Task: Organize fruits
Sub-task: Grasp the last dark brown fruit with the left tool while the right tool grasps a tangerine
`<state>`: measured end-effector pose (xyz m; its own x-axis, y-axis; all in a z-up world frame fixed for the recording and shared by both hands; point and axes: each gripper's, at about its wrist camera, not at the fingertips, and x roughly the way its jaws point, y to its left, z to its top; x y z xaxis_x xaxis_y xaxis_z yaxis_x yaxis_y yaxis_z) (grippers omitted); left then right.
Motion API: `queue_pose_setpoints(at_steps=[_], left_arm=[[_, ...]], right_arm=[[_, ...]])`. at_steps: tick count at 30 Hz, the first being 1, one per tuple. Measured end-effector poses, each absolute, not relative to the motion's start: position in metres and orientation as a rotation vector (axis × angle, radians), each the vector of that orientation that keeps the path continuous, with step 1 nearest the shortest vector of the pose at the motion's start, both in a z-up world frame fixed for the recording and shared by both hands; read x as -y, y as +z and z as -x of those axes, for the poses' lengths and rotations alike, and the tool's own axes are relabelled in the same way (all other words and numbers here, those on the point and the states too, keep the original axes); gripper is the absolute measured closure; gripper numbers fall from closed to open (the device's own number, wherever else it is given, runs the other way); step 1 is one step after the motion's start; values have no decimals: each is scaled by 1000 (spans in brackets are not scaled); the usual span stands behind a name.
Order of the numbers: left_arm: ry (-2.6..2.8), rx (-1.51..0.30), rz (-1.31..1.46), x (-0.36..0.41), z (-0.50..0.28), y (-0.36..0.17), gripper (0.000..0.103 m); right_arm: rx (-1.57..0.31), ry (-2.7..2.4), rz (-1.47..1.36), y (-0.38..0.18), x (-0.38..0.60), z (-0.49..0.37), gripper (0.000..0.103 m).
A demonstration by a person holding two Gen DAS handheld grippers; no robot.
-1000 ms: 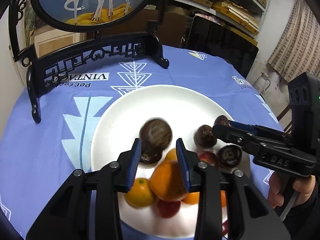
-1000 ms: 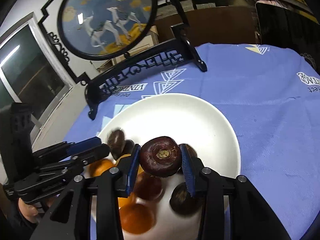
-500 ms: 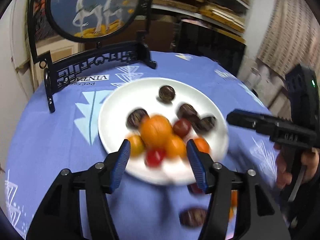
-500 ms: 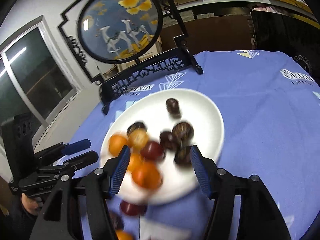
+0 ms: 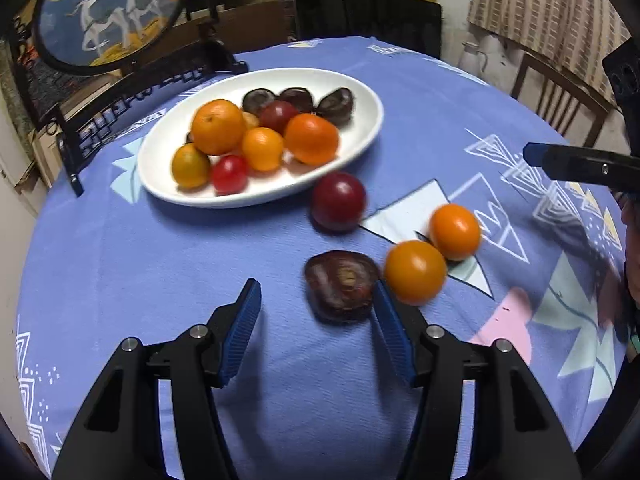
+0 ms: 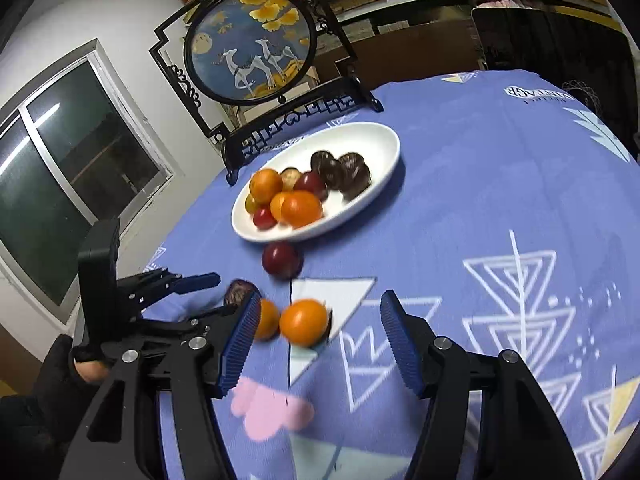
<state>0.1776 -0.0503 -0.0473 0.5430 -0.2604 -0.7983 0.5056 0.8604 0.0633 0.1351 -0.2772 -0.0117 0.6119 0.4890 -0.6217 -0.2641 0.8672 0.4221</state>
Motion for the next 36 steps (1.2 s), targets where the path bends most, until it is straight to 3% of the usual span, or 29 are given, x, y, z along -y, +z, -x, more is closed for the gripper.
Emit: queue_pose_setpoints(at_steps=[6, 7, 8, 9, 16, 27, 29, 31, 36], left_arm=[[-458, -920, -300, 59, -188, -64, 44], [-455, -920, -280, 57, -191, -63, 47], [-454, -922, -261, 54, -193, -63, 57], [-463, -921, -238, 52, -194, -62, 58], [-472, -800, -49, 18, -189, -37, 59], [-466, -781, 28, 5, -192, -30, 59], [-467, -776, 28, 4, -191, -29, 59], [-468, -774, 30, 4, -191, -29, 59], [-463, -773, 35, 2, -191, -29, 59]], right_arm=[[-829, 435, -307, -17, 278, -132, 40], [-832, 435, -303, -18, 277, -132, 40], [-835, 435, -290, -18, 275, -133, 40], [-836, 433, -276, -19, 272, -132, 40], [-886, 444, -118, -30, 242, -134, 45], [-923, 379, 49, -46, 196, -158, 47], [-933, 368, 56, -50, 193, -162, 50], [-955, 372, 41, -55, 193, -167, 64], [-932, 374, 11, -51, 196, -164, 64]])
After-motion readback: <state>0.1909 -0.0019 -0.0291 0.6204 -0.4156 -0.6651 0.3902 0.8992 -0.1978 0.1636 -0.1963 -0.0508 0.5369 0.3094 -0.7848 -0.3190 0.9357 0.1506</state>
